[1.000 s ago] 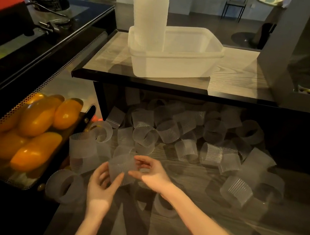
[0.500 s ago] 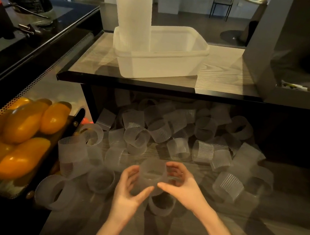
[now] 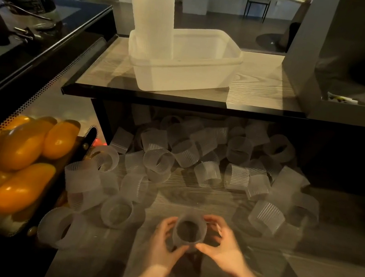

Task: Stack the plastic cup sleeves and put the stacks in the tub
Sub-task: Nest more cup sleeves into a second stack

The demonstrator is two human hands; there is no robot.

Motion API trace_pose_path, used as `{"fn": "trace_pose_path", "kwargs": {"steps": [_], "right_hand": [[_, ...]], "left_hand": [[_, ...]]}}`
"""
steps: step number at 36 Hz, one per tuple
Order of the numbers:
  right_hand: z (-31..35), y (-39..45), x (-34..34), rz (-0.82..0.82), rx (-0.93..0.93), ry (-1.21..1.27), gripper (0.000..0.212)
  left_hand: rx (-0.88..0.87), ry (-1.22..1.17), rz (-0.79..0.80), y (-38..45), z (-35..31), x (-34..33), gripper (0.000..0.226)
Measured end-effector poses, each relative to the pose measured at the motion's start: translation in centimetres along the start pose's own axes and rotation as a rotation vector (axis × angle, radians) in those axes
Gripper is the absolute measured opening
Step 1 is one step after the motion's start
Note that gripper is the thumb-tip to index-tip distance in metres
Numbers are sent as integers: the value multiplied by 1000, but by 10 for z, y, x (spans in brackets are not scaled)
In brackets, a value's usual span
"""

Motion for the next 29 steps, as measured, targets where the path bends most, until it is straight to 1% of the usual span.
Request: {"fn": "trace_pose_path", "kwargs": {"steps": [3, 9, 13, 21, 25, 27, 29], "right_hand": [[-4, 0, -3, 2, 8, -11, 57], [-6, 2, -4, 12, 5, -23, 63], [-8, 3, -5, 24, 1, -35, 61], [-8, 4, -6, 21, -2, -18, 62], [3, 11, -8, -11, 16, 0, 64], [15, 16, -11, -28, 49, -5, 62], [29, 23, -17, -32, 94, -29, 58]], "left_hand": [[21, 36, 12, -2, 9, -2, 64], [45, 24, 13, -2, 15, -3, 65], [47, 23, 5, -2, 17, -2, 65], [60, 39, 42, 0, 22, -4, 66], [108, 5, 22, 5, 28, 3, 70], [125, -17, 2, 9, 29, 10, 72], [138, -42, -30, 13, 27, 21, 69]]}}
Point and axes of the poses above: each hand's wrist, its own y-axis towards the middle knuckle, its own x-axis out of the back of the hand, z = x × y, the point moved 9 cm from there along y, towards the middle knuckle, and after that the axes turned 13 degrees about -z, right-handed, at the moved point
